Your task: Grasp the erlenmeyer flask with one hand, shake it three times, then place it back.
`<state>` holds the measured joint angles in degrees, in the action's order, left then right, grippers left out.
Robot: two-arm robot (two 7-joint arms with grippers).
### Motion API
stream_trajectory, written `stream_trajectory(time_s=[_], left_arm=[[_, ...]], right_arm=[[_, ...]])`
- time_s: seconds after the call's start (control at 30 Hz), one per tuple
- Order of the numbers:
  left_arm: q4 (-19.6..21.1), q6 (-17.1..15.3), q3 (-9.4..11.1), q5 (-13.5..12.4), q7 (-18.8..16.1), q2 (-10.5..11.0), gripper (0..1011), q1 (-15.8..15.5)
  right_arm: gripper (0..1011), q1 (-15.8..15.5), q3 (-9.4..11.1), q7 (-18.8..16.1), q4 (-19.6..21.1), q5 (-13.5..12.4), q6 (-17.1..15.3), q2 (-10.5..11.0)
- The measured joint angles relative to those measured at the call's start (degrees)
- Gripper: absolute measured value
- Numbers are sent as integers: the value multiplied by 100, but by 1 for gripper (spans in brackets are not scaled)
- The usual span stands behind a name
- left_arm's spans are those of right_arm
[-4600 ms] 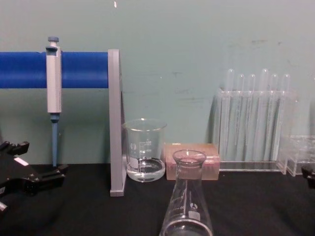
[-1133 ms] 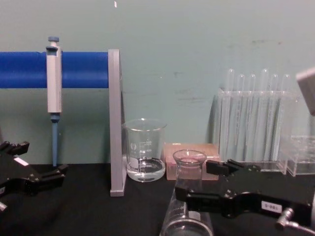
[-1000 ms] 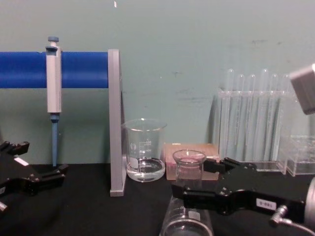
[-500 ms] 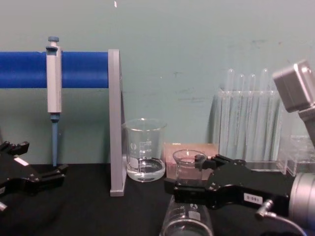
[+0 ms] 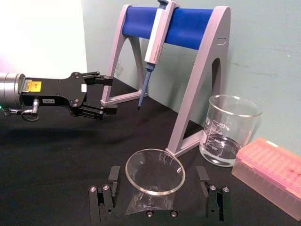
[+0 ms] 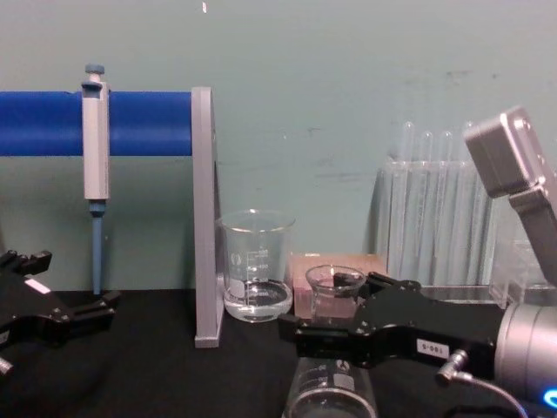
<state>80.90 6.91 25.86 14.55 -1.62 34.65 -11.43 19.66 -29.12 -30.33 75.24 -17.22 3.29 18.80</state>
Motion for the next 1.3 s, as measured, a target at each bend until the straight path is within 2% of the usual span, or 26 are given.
stream_trajectory(time_s=[0.8,1.07,1.23,1.3], left_arm=[[0,0,0,0,0,0,1001,0],[1,0,0,0,0,0,1001,0],[0,0,0,0,0,0,1001,0],[0,0,0,0,0,0,1001,0]], right_arm=[[1002,36,-28,-11,-30,35,2,-22],[815,35,-23,-10,-30,28,2,-22],[624,35,-20,-10,-30,25,1,-22],[604,35,-20,-11,-30,24,0,-22]])
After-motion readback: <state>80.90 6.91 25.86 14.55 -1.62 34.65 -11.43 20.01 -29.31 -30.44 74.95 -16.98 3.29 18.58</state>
